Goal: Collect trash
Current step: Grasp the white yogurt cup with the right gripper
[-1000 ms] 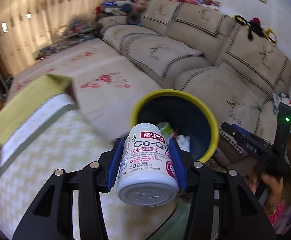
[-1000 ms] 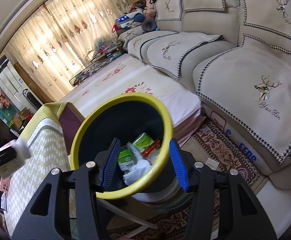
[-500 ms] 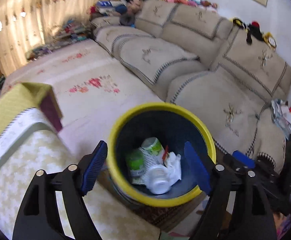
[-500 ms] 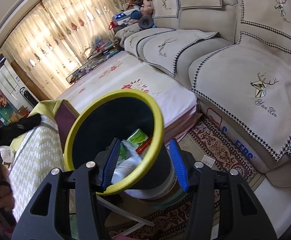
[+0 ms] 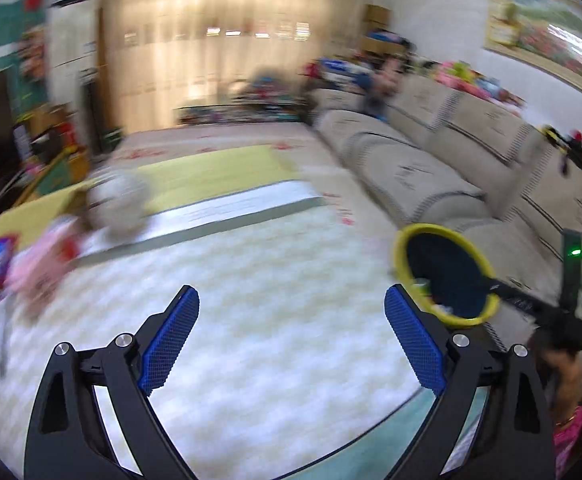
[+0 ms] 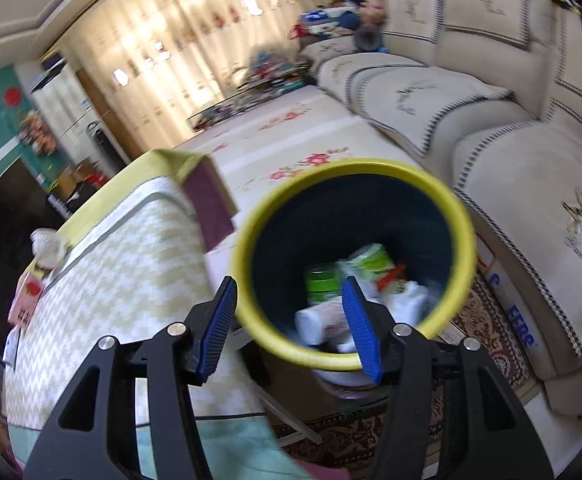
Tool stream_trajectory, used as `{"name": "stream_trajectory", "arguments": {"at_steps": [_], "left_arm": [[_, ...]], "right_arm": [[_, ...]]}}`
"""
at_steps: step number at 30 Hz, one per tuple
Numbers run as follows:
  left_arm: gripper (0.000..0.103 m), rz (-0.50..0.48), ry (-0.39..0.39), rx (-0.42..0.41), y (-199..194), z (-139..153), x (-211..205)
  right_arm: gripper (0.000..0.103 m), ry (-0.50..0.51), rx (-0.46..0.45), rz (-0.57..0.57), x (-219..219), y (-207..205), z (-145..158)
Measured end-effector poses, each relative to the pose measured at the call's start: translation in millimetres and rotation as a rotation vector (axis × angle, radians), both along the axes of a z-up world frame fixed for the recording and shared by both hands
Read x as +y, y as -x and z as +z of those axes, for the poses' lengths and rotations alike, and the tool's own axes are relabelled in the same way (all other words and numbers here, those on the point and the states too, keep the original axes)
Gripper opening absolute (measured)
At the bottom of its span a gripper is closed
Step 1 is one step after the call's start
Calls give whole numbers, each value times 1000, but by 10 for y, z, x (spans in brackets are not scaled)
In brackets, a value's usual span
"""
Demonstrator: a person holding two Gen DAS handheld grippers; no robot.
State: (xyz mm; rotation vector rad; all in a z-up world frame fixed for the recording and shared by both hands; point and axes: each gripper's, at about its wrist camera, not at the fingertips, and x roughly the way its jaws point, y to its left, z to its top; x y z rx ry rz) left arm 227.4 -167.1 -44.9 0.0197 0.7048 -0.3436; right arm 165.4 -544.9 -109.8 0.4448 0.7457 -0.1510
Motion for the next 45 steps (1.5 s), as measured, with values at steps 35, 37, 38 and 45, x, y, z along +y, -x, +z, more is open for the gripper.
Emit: {"name": "stream_trajectory", "arguments": {"at_steps": [35,37,38,45], "left_arm": [[94,503,106,-67,660,-470,3003],[94,507,106,-67,672,-485,3021],[94,509,107,-67,673,-495,3030],[94,504,119,-42,657,-586,3063]], "right_arm": [[74,84,-11,423,3860,-2376,577],[74,61,14,417,3892,-2494,513],[74,51,30,412,3904,-2561,474],[77,28,83,385,3948,-2798,296]]}}
